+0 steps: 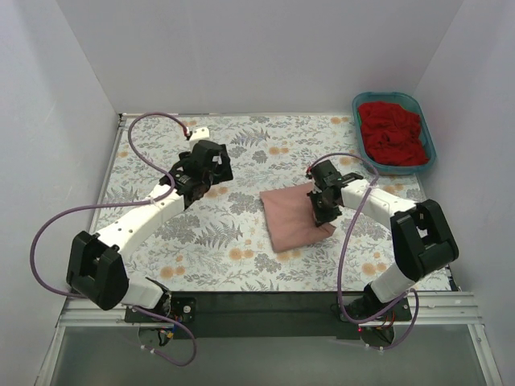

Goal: Fold and stack the t-shirts
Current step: Neatly place the folded tshirt to the corner

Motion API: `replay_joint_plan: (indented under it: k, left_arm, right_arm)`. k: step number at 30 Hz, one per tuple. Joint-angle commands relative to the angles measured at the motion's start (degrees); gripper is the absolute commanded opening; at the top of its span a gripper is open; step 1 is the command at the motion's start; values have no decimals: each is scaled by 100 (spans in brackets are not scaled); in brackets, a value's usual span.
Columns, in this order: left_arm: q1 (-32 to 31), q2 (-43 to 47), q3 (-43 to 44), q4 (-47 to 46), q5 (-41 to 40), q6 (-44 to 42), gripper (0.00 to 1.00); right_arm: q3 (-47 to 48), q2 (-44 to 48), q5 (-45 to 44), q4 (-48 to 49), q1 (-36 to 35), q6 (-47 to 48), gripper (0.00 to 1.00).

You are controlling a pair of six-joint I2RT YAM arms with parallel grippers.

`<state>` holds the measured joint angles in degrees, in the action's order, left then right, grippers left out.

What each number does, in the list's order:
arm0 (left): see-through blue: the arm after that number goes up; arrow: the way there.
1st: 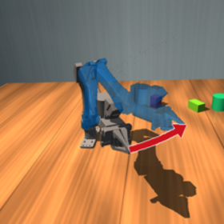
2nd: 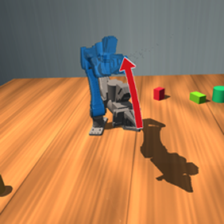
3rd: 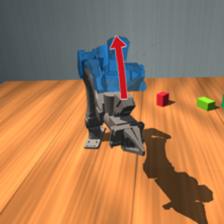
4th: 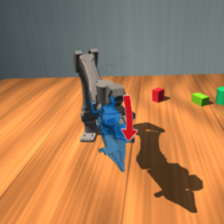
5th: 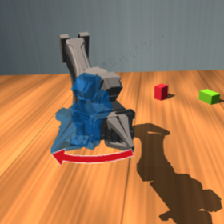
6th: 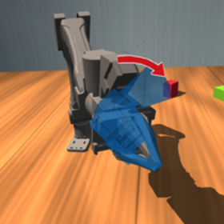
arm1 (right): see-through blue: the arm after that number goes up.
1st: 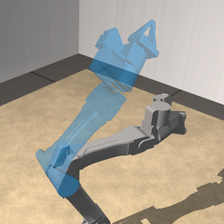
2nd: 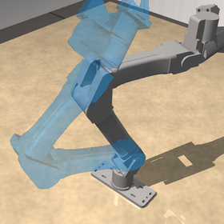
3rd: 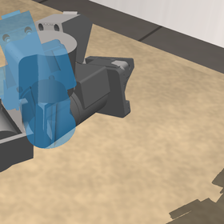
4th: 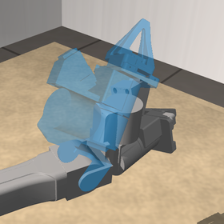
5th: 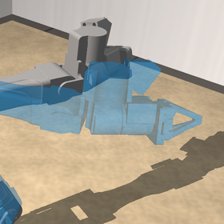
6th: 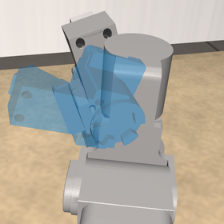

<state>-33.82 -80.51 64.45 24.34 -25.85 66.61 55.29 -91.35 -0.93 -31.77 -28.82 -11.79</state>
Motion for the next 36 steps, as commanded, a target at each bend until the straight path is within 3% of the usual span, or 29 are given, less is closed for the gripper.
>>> replay_joint_plan:
  k: [1, 7, 12, 22, 24, 36]
  left_arm:
    - [401, 421, -388, 37, 194, -183, 77]
    - [938, 817, -872, -324, -59, -227, 76]
    - [1053, 1055, -1013, -439, -228, -262, 76]
    - [1115, 1371, -1153, -597, -395, -298, 76]
    - [1115, 1345, -1171, -606, -430, -306, 76]
    - [1141, 1213, -1171, -614, -254, -298, 76]
  right_arm:
    - [8, 293, -1462, -1050, 420, 388, 1]
    - [184, 188, -2472, -1560, 877, 494, 1]
    - [44, 144, -3385, -1385, 1404, 520, 1]
    - [-633, 531, -4090, 495, 2398, 1161, 1]
    - [-712, 513, -4433, 793, 2503, 1643, 1]
    - [-695, 215, -4978, 1560, 3040, 2910, 1]
